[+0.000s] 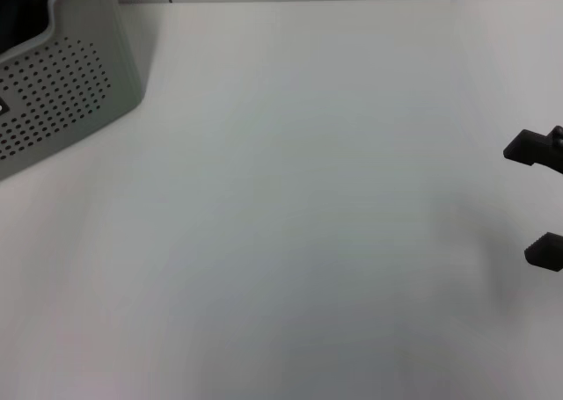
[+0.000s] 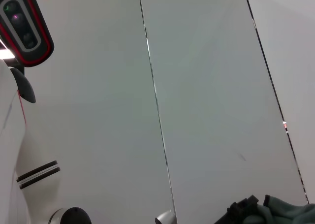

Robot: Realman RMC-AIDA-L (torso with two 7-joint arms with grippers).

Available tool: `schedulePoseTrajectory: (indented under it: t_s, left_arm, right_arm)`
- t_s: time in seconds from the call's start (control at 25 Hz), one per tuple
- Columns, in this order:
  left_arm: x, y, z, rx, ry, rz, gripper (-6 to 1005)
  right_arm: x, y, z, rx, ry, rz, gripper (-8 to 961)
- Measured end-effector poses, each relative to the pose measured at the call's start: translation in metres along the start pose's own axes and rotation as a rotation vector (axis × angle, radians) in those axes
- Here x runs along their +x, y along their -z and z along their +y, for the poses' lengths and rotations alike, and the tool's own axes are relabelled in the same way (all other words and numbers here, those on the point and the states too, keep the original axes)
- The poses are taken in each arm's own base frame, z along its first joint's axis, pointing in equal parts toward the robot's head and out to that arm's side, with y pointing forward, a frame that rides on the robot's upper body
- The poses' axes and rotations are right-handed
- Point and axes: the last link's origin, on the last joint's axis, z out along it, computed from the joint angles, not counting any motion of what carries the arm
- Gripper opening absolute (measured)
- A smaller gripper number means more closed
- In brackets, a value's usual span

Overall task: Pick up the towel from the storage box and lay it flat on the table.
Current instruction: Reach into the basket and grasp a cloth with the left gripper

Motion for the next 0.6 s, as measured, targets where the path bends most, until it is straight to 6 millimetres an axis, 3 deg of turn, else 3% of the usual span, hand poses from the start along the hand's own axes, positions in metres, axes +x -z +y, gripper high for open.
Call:
schedulePoseTrajectory:
  t_s: [0.2,0.4,0.6]
  left_arm:
    - [0.003,0.005,-0.008,0.043,0.001,0.008,115]
    - [0.003,0.012,-0.011,0.056,0.056,0.003,283]
    - [0.003,0.014,-0.012,0.06,0.07,0.004,390]
  right_arm:
    - [0.0,-0.001,0.0,-0.003,-0.001,-0.002,884]
    - [0.0,-0.002,-0.001,-0.008,0.001,-0.002,884]
    - [-0.001,-0.002,-0.002,-0.009,0.003,-0.002,884]
